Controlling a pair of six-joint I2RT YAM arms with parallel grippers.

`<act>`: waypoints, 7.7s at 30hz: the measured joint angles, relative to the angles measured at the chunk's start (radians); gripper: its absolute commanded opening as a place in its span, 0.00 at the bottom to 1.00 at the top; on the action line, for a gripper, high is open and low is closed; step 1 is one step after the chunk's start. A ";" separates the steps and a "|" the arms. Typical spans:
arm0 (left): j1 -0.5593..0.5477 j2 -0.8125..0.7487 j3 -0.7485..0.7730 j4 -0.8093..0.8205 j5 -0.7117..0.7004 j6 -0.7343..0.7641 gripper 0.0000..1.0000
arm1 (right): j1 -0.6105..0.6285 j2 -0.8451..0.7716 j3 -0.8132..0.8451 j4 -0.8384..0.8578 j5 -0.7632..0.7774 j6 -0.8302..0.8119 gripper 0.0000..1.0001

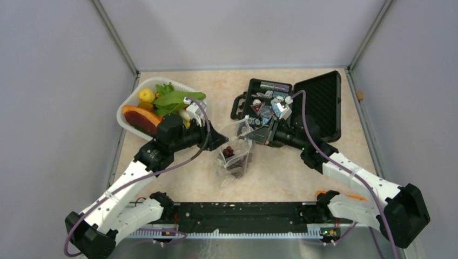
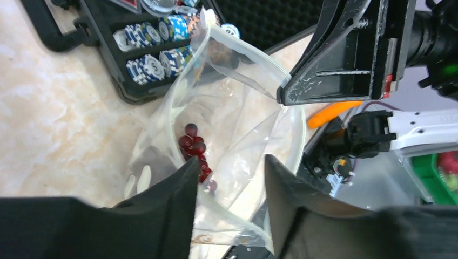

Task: Place the food in the zip-top bag and seal the zipper

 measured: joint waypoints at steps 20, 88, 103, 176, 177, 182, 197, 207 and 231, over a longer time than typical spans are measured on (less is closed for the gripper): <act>-0.013 0.071 0.113 -0.195 -0.080 0.098 0.95 | 0.000 0.000 0.002 -0.029 0.014 -0.025 0.00; -0.262 0.097 0.238 -0.235 -0.422 -0.068 0.00 | 0.414 0.085 0.540 -0.943 0.829 -0.248 0.00; -0.293 0.098 0.268 -0.253 -0.369 -0.074 0.00 | 0.420 -0.131 0.404 -0.863 0.938 -0.299 0.01; 0.685 0.491 0.357 -0.058 -0.618 0.050 0.98 | 0.427 0.111 0.481 -0.699 0.805 -0.430 0.00; 0.691 0.512 0.370 -0.047 -0.615 0.053 0.96 | 0.427 0.111 0.477 -0.692 0.802 -0.430 0.00; 0.709 0.597 0.394 0.023 -0.642 0.081 0.93 | 0.427 0.113 0.477 -0.690 0.794 -0.430 0.00; 0.744 0.831 0.455 0.128 -0.668 0.116 0.88 | 0.427 0.113 0.455 -0.663 0.787 -0.431 0.00; 0.740 0.897 0.463 0.150 -0.705 0.141 0.64 | 0.427 0.113 0.452 -0.649 0.765 -0.437 0.00; 0.746 0.512 0.265 0.189 -0.410 0.059 0.20 | 0.428 0.112 0.444 -0.642 0.758 -0.436 0.01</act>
